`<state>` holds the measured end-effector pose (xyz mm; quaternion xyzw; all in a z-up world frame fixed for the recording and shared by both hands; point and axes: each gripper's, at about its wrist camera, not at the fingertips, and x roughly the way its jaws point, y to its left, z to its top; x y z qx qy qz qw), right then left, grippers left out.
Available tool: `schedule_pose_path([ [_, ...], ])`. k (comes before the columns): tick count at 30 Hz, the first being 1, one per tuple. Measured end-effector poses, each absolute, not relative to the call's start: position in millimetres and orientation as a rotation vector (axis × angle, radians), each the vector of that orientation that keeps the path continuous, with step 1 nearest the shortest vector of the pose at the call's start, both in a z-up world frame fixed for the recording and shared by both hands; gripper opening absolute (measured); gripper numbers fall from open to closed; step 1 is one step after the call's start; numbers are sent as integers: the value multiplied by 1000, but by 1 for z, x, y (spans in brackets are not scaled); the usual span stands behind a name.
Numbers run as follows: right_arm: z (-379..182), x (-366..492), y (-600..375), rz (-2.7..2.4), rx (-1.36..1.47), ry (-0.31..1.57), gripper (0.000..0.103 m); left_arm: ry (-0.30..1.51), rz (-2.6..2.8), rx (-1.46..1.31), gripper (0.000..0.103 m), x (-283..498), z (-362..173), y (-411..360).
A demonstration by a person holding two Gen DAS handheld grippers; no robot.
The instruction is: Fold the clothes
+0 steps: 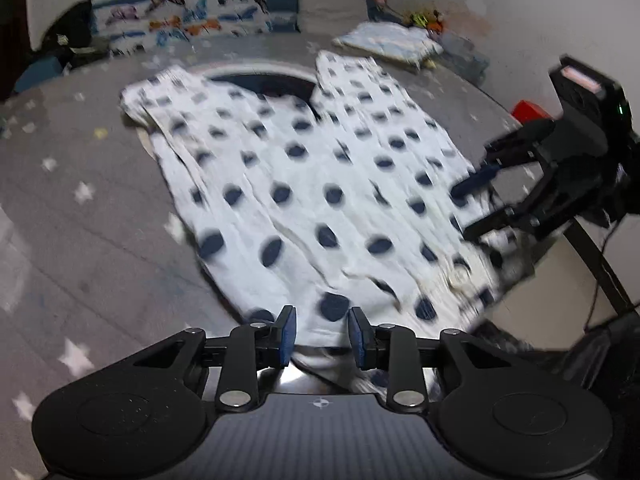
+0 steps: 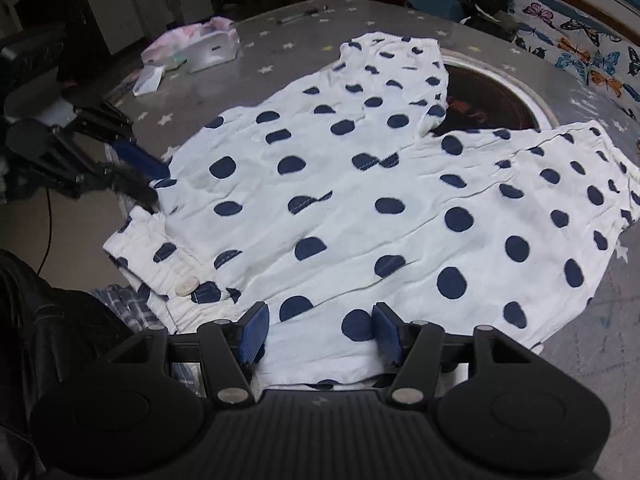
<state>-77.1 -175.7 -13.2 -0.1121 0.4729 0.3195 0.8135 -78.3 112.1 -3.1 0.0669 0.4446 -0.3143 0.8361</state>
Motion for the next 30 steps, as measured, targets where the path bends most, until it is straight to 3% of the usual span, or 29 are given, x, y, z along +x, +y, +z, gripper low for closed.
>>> schedule_pose_path([
  [5, -6, -71, -188, 644, -209, 987, 58, 819, -588, 77, 38, -43, 25, 112],
  [17, -13, -4, -220, 435, -144, 906, 59, 820, -446, -19, 36, 77, -13, 75],
  [30, -31, 20, -230, 415, -95, 908, 59, 812, -190, -67, 36, 94, -37, 101],
])
